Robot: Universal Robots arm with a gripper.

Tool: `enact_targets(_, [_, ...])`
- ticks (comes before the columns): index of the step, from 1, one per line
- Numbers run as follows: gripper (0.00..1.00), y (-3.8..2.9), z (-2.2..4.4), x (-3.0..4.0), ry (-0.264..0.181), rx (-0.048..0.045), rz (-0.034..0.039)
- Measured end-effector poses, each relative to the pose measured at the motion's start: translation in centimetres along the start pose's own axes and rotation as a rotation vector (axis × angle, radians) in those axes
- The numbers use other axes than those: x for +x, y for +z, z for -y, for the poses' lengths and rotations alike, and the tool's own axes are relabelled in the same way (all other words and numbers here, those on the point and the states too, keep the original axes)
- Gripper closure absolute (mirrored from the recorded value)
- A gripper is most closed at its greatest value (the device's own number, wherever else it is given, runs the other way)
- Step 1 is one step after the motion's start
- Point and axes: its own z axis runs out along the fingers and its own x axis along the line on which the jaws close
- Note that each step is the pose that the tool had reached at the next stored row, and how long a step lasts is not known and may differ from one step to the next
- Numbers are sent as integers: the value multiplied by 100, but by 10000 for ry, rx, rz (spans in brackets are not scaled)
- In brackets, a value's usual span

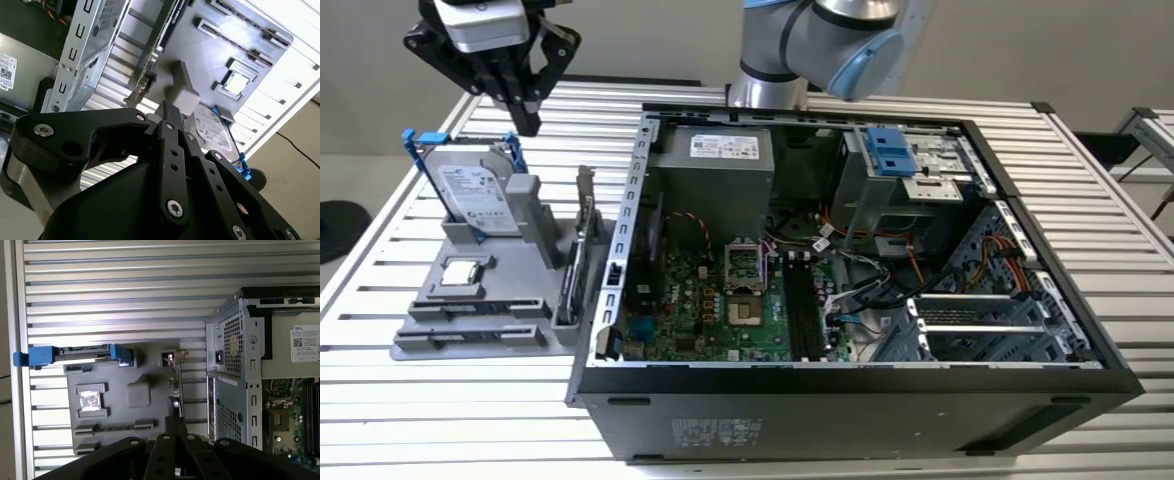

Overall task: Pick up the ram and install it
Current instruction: 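Reach for the ram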

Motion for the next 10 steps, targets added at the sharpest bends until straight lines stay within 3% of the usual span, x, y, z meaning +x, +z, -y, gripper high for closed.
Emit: enact_targets(10, [100, -3, 7, 130, -14, 0, -1])
